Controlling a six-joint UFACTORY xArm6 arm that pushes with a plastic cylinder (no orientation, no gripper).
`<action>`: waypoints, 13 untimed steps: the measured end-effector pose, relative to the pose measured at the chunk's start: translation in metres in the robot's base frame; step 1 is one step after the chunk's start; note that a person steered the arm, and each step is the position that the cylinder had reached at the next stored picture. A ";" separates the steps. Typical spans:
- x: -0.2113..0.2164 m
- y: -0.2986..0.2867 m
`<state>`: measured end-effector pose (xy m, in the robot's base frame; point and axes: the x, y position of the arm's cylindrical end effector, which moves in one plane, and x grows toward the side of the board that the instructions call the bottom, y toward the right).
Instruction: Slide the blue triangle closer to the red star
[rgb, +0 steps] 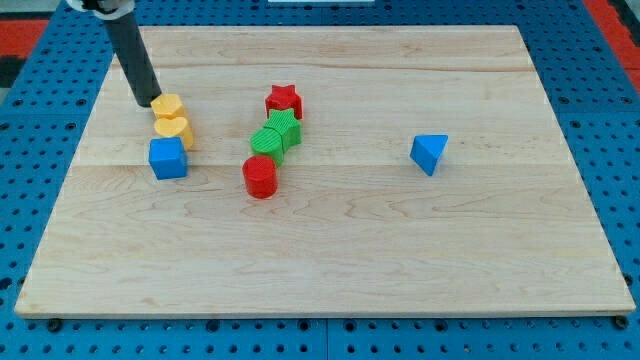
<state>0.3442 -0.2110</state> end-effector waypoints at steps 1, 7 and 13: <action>0.013 0.009; -0.084 0.354; 0.096 0.350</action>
<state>0.4402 0.1385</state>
